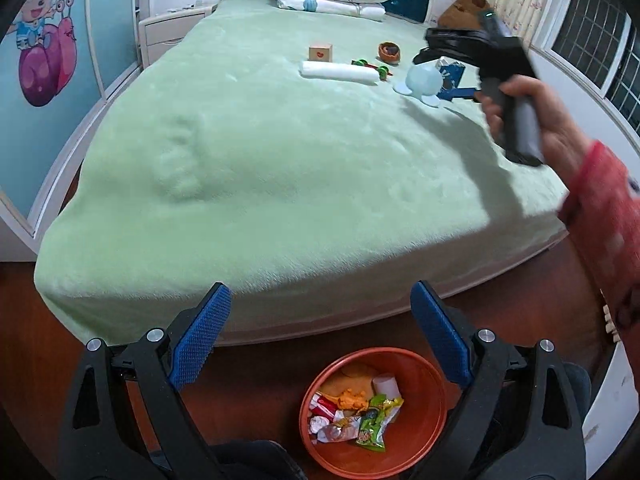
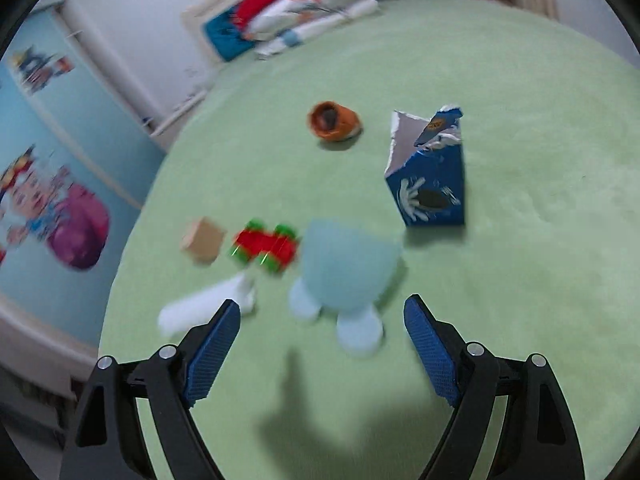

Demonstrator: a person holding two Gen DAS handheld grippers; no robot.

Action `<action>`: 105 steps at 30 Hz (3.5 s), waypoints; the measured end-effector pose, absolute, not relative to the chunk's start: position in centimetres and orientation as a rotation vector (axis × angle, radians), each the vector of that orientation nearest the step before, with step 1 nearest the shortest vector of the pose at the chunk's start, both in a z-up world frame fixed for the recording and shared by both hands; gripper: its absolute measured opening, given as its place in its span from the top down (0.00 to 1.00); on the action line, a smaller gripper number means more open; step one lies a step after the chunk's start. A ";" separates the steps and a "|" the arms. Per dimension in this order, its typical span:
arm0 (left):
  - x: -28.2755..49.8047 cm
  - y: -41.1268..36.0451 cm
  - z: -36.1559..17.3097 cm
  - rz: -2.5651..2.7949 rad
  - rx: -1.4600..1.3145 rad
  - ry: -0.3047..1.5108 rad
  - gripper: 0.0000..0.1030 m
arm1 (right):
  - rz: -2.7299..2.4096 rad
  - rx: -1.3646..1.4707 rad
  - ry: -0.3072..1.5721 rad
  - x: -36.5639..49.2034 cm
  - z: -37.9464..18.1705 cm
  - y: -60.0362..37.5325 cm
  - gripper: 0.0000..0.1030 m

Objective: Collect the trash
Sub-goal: 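Grasp the pale blue plastic cup with the right tool and lift it, then grasp the white foam tube with the left tool and lift it, then carry foam tube and blue cup over the orange bucket and open both tools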

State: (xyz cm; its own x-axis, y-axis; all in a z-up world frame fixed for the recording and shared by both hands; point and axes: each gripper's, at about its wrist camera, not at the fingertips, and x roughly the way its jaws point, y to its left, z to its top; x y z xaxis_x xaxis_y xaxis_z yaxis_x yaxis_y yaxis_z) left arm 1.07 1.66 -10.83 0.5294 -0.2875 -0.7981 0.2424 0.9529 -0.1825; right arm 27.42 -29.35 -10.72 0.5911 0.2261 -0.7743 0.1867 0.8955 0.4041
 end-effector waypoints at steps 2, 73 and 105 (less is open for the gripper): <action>1.2 2.0 -10.7 -0.310 -0.054 0.961 0.13 | -0.022 0.497 0.986 29.4 -11.8 -29.3 0.20; 21.8 -7.0 -5.4 -0.350 0.193 0.853 0.70 | 0.342 0.362 0.776 -3.8 -6.2 -29.3 0.43; -5.2 -0.1 -15.3 -0.316 0.018 1.098 0.70 | 0.337 0.181 1.064 -8.5 -14.8 -22.2 0.43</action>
State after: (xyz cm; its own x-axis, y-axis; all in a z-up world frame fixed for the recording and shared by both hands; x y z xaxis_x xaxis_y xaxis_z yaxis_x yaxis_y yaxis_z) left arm -5.23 -0.11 -15.34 0.4154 -0.2427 -0.8767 0.2608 0.9551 -0.1408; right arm -8.54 -22.24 -14.81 0.4408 0.3558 -0.8240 -0.1833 0.9344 0.3055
